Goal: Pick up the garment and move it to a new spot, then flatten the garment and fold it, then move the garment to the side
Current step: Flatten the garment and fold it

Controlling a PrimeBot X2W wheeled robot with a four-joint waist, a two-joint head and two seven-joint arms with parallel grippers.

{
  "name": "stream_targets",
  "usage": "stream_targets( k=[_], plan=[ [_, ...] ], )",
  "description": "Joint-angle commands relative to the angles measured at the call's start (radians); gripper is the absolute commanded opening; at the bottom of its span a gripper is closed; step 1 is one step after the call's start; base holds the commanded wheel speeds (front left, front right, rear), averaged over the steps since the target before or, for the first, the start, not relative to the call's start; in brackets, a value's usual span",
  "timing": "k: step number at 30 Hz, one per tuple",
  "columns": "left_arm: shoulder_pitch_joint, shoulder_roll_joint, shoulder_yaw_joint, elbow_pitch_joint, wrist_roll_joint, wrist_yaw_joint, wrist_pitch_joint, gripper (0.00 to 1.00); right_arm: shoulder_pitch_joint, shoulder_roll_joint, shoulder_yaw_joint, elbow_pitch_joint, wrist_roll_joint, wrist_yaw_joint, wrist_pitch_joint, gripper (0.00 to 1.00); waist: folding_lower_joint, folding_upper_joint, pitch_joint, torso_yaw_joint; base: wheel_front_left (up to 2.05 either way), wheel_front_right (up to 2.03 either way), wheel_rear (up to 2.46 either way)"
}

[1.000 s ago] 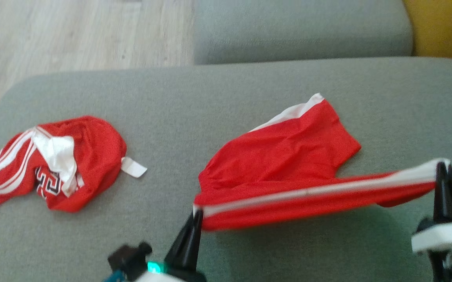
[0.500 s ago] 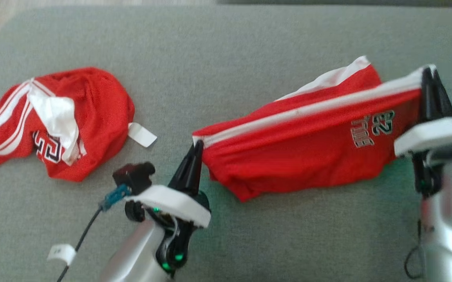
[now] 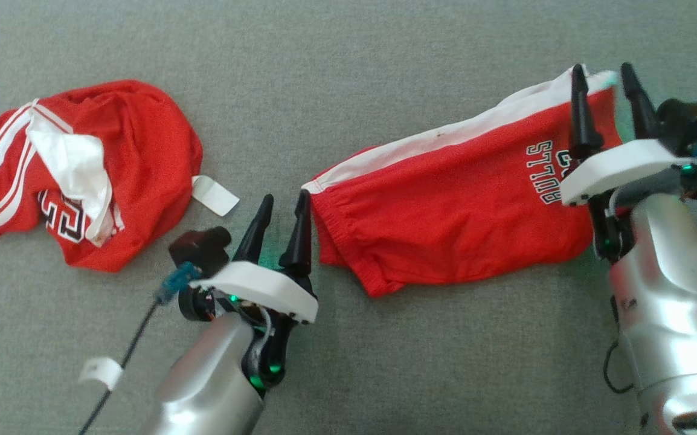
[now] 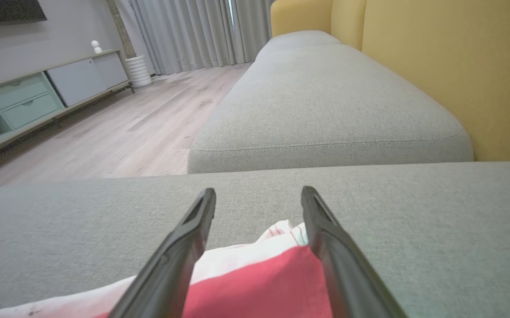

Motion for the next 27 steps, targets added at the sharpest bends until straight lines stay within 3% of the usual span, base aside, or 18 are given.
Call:
stream_targets(
  k=[1,6,12,18,24,25,26,27],
  plan=[
    [-0.01,0.009,0.01,-0.017,0.038,0.014,-0.038,1.0,0.008,-0.003,0.044,-0.022,0.038,-0.001,-0.017,1.0,0.0,0.0,-0.017,-0.011,0.0,0.0,0.0],
    [0.038,0.032,-0.002,-0.058,0.19,0.101,-0.085,1.0,0.102,-0.04,0.11,-0.048,0.145,-0.001,-0.006,1.0,0.0,0.0,-0.047,-0.03,0.0,0.0,0.0],
    [0.172,0.031,0.078,-0.3,0.43,0.202,-0.087,1.0,0.149,-0.122,0.084,-0.034,0.218,-0.001,0.047,1.0,0.0,0.0,-0.066,-0.007,0.0,0.0,0.0],
    [0.286,0.017,0.119,-0.498,0.628,0.246,-0.087,1.0,0.118,-0.162,0.067,0.06,0.238,-0.001,0.092,1.0,0.0,0.0,-0.058,0.059,0.0,0.0,0.0],
    [0.35,0.01,0.117,-0.584,0.711,0.273,-0.087,1.0,0.076,-0.174,0.057,0.174,0.238,-0.001,0.099,1.0,0.0,0.0,-0.055,0.099,0.0,0.0,0.0],
    [0.356,0.009,0.115,-0.587,0.716,0.275,-0.087,1.0,0.07,-0.172,0.053,0.195,0.238,-0.001,0.098,0.95,0.0,0.0,-0.056,0.103,0.0,0.0,0.0],
    [0.361,0.009,0.114,-0.589,0.719,0.276,-0.087,1.0,0.066,-0.169,0.049,0.215,0.24,-0.001,0.097,0.71,0.0,0.0,-0.057,0.105,0.0,0.0,0.0],
    [0.364,0.009,0.114,-0.589,0.72,0.277,-0.087,1.0,0.062,-0.164,0.05,0.233,0.243,-0.001,0.1,0.4,0.0,0.0,-0.058,0.107,0.0,0.0,0.0]
  ],
)
